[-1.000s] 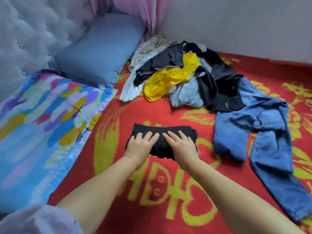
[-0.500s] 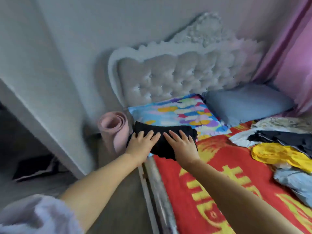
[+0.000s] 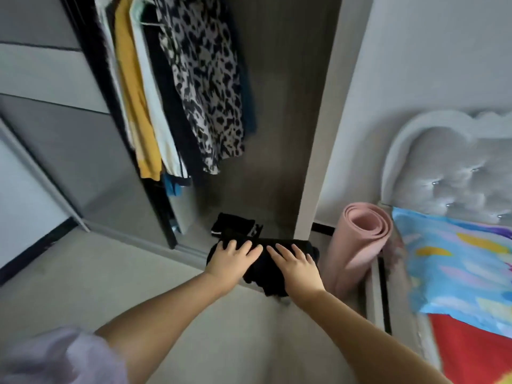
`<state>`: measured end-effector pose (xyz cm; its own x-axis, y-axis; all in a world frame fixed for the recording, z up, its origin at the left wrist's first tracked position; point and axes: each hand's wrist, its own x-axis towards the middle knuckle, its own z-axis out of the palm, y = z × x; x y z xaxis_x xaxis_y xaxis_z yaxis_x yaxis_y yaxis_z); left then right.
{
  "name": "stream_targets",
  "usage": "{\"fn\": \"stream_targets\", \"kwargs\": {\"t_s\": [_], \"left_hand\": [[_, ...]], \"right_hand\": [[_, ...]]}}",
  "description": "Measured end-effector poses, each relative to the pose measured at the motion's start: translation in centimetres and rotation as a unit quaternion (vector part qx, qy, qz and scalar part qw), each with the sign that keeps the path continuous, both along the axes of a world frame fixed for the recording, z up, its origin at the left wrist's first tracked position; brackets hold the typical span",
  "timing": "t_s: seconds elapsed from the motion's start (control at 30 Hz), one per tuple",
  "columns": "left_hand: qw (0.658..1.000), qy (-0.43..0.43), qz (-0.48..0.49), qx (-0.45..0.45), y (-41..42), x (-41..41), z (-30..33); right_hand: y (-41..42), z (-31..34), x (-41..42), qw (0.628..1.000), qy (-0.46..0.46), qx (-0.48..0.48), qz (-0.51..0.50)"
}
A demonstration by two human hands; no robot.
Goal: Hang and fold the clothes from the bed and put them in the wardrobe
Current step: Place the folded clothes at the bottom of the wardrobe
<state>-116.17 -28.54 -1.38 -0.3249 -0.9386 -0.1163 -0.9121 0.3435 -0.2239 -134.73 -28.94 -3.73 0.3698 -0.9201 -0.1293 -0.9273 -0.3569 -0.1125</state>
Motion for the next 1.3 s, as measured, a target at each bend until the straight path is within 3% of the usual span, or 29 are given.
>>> {"fn": "stream_targets", "kwargs": {"t_s": [0.27,0.5,0.6,0.63,0.9,1.1,1.17,1.3], "left_hand": [[0.995,-0.014,0.070,0.065,-2.5,13.8,-1.2],[0.997,-0.011,0.028,0.064,-11.3,14.4,-3.9],[0.993,-0.026,0.024,0.111,-17.4,13.0,-5.2],[0.990,0.003,0.020,0.142,-19.6,12.6,-6.6],[0.990,0.037,-0.058,0.123,-36.4,9.4,-16.8],[0.975,0.054,-0.077,0.201,-48.8,6.2,-34.6],[0.976,0.065,-0.094,0.188,-51.8,4.4,-39.1],[0.985,0.092,-0.117,0.089,-56.9,0.6,-44.7]], "right_hand": [[-4.6,-2.1,14.2,0.997,-0.019,0.053,0.058],[-12.7,-5.3,14.9,0.996,-0.014,0.080,0.031],[-17.9,-7.4,13.6,0.996,-0.011,0.094,-0.001],[-19.9,-8.2,13.1,0.995,-0.011,0.101,-0.009],[-34.7,-16.4,10.2,0.981,0.047,0.179,-0.050],[-44.3,-30.3,8.0,0.981,0.028,0.136,-0.132],[-46.9,-35.5,6.0,0.975,0.051,0.167,-0.137],[-51.9,-40.9,1.9,0.981,0.037,0.078,-0.173]]}}
